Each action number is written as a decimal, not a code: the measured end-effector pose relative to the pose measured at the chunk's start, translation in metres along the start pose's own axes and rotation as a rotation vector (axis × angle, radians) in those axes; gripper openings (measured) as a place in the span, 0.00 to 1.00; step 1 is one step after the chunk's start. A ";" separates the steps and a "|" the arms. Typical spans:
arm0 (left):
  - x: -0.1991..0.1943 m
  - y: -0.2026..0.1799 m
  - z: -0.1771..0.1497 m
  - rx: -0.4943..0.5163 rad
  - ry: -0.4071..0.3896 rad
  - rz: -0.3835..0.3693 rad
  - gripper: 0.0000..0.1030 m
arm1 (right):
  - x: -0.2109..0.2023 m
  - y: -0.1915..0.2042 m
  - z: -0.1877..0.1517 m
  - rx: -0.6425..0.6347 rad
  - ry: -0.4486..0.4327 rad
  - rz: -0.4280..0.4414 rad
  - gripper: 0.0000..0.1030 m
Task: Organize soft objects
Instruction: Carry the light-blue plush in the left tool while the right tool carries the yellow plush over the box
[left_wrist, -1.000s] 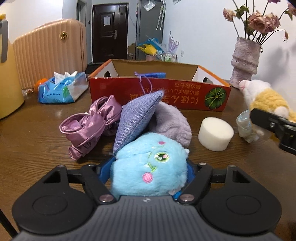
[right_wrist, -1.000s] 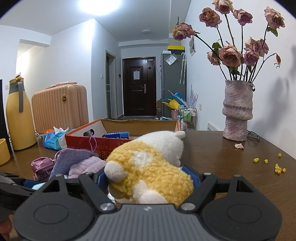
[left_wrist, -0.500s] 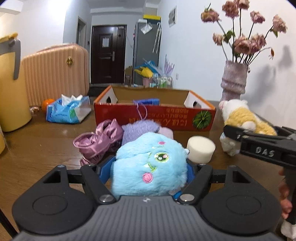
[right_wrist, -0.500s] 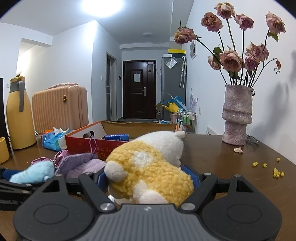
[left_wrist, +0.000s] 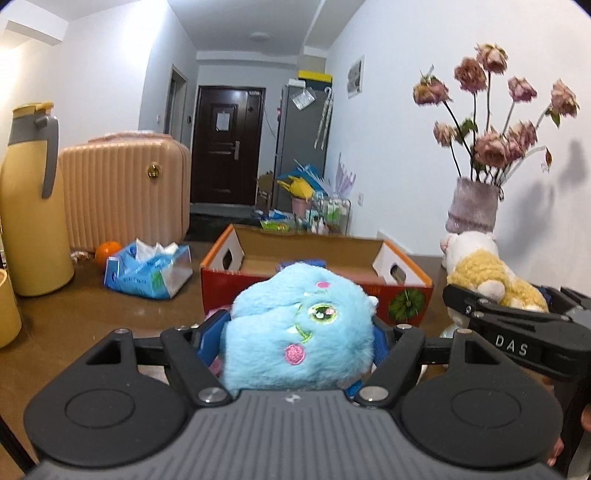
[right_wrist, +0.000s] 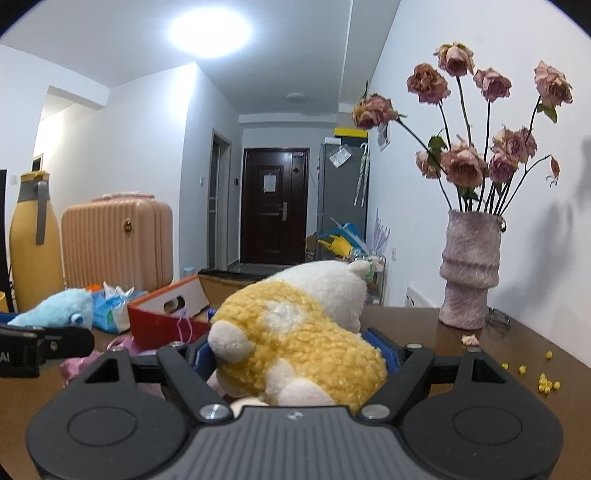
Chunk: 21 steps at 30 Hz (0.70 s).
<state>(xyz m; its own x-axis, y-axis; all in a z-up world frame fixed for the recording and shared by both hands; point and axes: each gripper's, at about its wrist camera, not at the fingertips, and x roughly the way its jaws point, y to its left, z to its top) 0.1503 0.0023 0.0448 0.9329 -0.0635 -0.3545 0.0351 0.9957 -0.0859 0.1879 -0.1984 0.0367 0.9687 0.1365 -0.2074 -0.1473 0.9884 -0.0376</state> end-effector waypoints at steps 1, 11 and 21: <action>0.001 0.001 0.003 -0.004 -0.010 0.003 0.73 | 0.001 0.000 0.002 0.003 -0.007 -0.002 0.78; 0.013 0.003 0.031 -0.042 -0.072 0.031 0.73 | 0.022 0.007 0.020 0.015 -0.027 -0.012 0.78; 0.037 0.007 0.049 -0.073 -0.096 0.050 0.73 | 0.049 0.009 0.032 0.031 -0.030 -0.021 0.78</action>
<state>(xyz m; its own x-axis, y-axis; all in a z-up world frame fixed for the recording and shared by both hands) 0.2026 0.0107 0.0769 0.9630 -0.0038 -0.2694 -0.0350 0.9897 -0.1390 0.2404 -0.1804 0.0571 0.9772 0.1171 -0.1771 -0.1209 0.9926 -0.0109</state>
